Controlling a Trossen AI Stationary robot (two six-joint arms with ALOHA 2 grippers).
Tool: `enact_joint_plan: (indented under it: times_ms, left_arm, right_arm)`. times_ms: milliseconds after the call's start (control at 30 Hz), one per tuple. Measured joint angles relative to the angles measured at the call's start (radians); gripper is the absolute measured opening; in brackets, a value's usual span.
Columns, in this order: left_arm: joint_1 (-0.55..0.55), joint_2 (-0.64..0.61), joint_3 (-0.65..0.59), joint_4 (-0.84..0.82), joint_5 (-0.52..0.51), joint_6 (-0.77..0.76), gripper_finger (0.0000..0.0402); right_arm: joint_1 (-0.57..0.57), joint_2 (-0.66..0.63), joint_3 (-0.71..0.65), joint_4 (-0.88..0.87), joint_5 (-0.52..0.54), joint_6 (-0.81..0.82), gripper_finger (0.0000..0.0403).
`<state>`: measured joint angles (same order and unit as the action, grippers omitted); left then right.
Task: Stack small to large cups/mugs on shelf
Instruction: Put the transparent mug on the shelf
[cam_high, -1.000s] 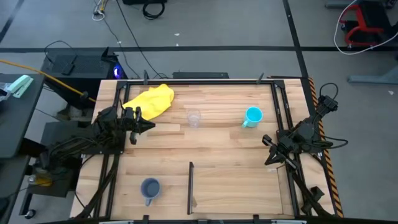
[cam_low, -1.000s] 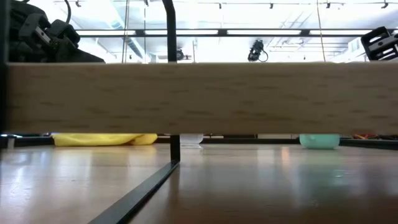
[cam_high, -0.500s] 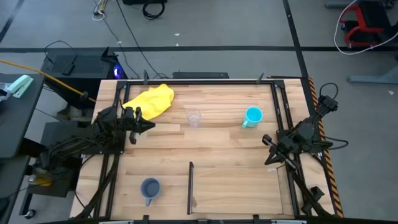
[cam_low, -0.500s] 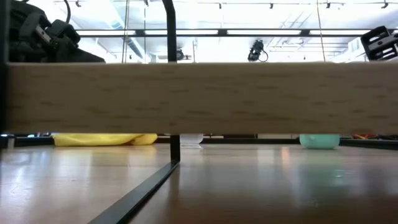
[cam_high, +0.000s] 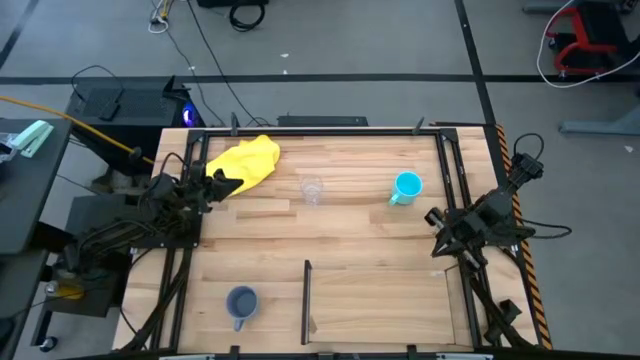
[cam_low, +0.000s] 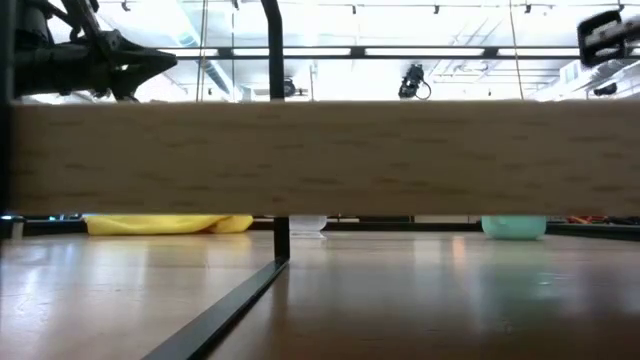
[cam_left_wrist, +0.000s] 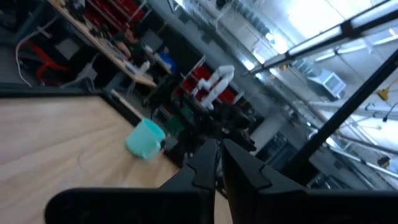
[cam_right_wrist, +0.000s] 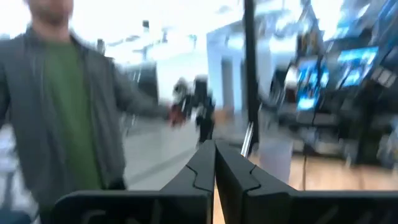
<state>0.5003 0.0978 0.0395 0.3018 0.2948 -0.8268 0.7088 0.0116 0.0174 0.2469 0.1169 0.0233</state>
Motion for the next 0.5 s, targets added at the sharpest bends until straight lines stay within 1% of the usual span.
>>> enact_joint_plan:
  times_ms: [100, 167, 233, 367, 500]
  left_arm:
    - [0.0, 0.0, 0.0, 0.005, -0.018, -0.001, 0.0028]
    - [0.0, 0.0, 0.0, 0.008, -0.029, -0.005, 0.0029]
    - [0.0, 0.0, 0.0, 0.022, -0.04, -0.05, 0.0032]
    - [0.0, 0.0, 0.001, 0.052, -0.105, -0.107, 0.0037]
    - [0.0, 0.0, 0.001, 0.057, -0.123, -0.113, 0.0038]
  right_arm:
    - [0.0, 0.0, 0.0, 0.147, 0.029, -0.058, 0.0018]
    - [0.0, 0.0, 0.0, 0.243, 0.03, -0.09, 0.0018]
    - [0.0, 0.0, 0.0, 0.338, 0.03, -0.104, 0.0018]
    - [0.0, 0.0, 0.0, 0.508, 0.03, -0.106, 0.0018]
    - [0.0, 0.0, 0.001, 0.606, 0.03, -0.046, 0.0018]
